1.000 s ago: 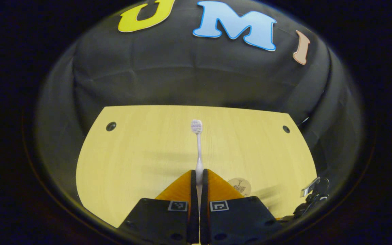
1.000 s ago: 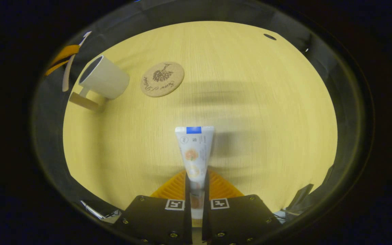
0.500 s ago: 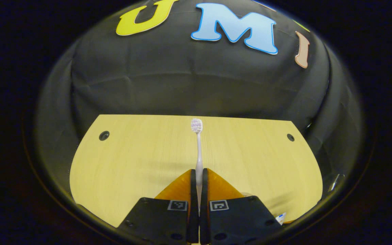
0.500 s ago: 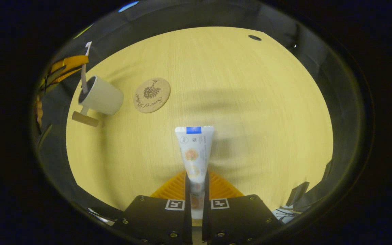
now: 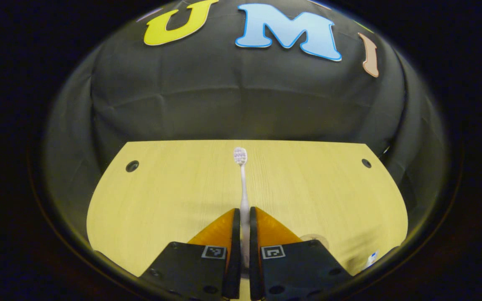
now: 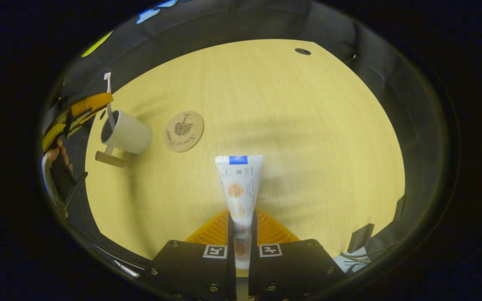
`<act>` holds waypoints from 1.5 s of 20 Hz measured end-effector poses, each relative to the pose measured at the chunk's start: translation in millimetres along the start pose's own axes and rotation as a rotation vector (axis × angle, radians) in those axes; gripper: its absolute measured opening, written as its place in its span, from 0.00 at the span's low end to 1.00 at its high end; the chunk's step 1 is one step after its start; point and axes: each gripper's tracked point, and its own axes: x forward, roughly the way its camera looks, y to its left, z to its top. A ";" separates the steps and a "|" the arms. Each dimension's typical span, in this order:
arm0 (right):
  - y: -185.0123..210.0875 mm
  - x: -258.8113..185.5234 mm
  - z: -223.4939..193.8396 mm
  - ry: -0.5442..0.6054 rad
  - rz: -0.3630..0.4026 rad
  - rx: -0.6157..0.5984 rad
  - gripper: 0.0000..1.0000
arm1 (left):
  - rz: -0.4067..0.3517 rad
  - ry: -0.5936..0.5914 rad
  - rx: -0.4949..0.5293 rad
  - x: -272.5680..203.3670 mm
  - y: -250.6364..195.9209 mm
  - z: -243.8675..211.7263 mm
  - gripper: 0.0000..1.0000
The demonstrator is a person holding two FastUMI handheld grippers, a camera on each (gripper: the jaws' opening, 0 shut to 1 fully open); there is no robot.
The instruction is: Put the toothbrush and toothpaste on the desktop into the cup, then pick up the cup and place it on the coaster on the desktop.
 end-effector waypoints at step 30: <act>150.7 -37.0 135.3 -0.251 0.232 0.032 0.13 | 0.014 0.038 -0.078 -141.4 78.0 -48.9 0.47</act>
